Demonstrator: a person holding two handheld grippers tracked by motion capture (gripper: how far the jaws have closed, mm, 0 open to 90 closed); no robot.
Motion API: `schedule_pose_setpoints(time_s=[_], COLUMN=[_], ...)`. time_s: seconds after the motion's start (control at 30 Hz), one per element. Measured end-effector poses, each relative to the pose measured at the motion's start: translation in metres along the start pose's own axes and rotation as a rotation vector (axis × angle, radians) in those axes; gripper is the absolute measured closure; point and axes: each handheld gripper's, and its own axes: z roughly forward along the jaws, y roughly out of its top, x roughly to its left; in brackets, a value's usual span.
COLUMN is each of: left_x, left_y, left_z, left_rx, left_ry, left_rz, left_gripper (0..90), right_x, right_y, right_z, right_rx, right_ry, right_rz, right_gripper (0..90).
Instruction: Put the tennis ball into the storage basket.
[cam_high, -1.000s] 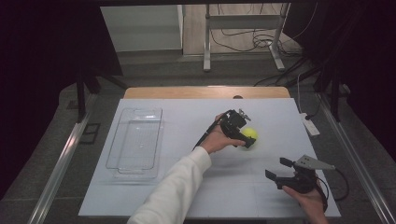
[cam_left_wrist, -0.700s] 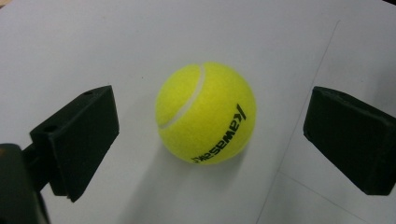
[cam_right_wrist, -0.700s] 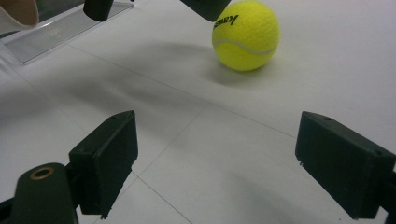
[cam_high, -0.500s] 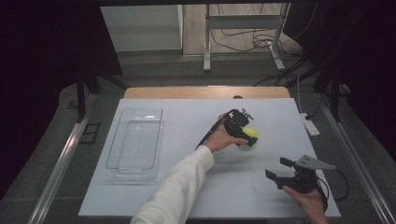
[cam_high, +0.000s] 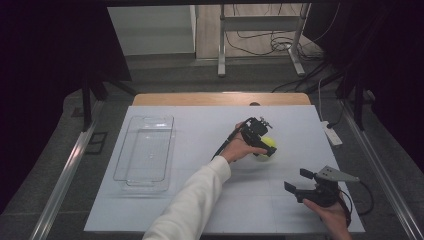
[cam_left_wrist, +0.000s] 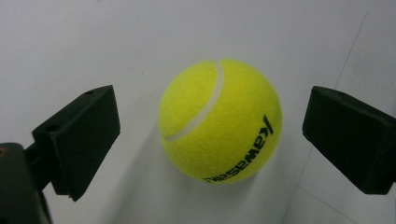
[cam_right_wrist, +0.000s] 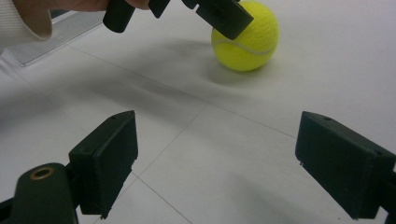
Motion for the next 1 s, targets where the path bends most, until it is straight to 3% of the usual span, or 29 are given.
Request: schedule_pose_setpoints(time_s=[0.43,0.8,0.93,1.0], left_x=[0.002,0.000,0.000,-0.002], left_y=[-0.002,-0.003,-0.002,-0.002], left_z=[0.010,0.015,0.015,0.014], left_rx=[0.022,0.032,0.030,0.026], left_ry=[-0.003,0.007,-0.001,-0.006], left_rz=[-0.012,-0.021,-0.017,-0.007], left_gripper=[6.2,12.7,16.7,23.9], right_x=[0.000,-0.001,-0.001,-0.001], right_y=[0.000,0.000,0.000,0.000], right_z=[0.000,0.000,0.000,0.000], right_rx=[0.000,0.002,0.002,0.001], right_ry=[0.000,-0.001,-0.001,-0.001], right_rz=[0.001,0.001,0.001,0.001], right_gripper=[13.2,13.0,13.1,13.0])
